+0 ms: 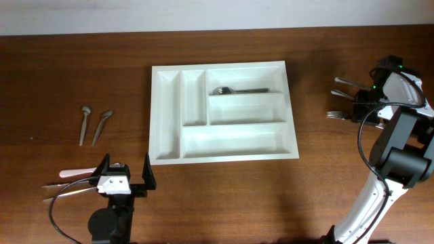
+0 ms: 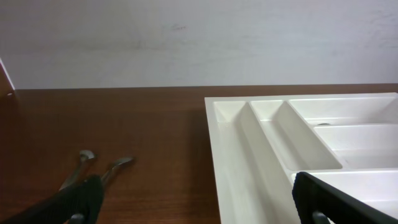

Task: Pack container
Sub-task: 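Lower the right gripper and grasp a second fork by its handle, then carry the fork with the right gripper into the top-right compartment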

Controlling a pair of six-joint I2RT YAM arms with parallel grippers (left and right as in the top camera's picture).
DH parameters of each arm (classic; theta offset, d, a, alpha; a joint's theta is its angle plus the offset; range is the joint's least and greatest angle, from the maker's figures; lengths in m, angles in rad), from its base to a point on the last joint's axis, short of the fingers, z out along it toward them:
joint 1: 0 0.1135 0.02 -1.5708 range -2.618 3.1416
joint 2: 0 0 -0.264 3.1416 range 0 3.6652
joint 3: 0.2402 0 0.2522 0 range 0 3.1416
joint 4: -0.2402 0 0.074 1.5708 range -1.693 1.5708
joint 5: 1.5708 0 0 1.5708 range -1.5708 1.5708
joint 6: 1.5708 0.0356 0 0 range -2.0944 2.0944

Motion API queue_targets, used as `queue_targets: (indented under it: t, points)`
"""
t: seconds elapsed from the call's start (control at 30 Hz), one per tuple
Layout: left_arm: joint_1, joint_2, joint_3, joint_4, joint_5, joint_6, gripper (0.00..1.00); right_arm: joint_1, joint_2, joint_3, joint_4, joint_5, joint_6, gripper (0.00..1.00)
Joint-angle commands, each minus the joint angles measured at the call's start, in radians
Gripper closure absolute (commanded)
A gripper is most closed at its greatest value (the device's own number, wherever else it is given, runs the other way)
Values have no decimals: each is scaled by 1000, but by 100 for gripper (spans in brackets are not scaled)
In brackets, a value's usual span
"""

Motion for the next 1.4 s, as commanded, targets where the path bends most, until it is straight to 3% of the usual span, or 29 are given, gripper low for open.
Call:
queue_targets:
  t: [0.0,0.37,0.63,0.93,1.37]
  points:
    - [6,-10,-7,2,11,15,1,0,11,-15,-17,-35,-39,96]
    - [6,-10,-7,2,11,15,1,48,-69,176,-111,-60,-150,96]
    - [6,-10,-7,2,11,15,1,123,-106,336,-171,-152,-145,96]
    - [6,-10,-7,2,11,15,1,324,-105,367,-163,-225,72,96]
    - [6,-10,-7,2,11,15,1,612,-98,367,-63,-66,137,95]
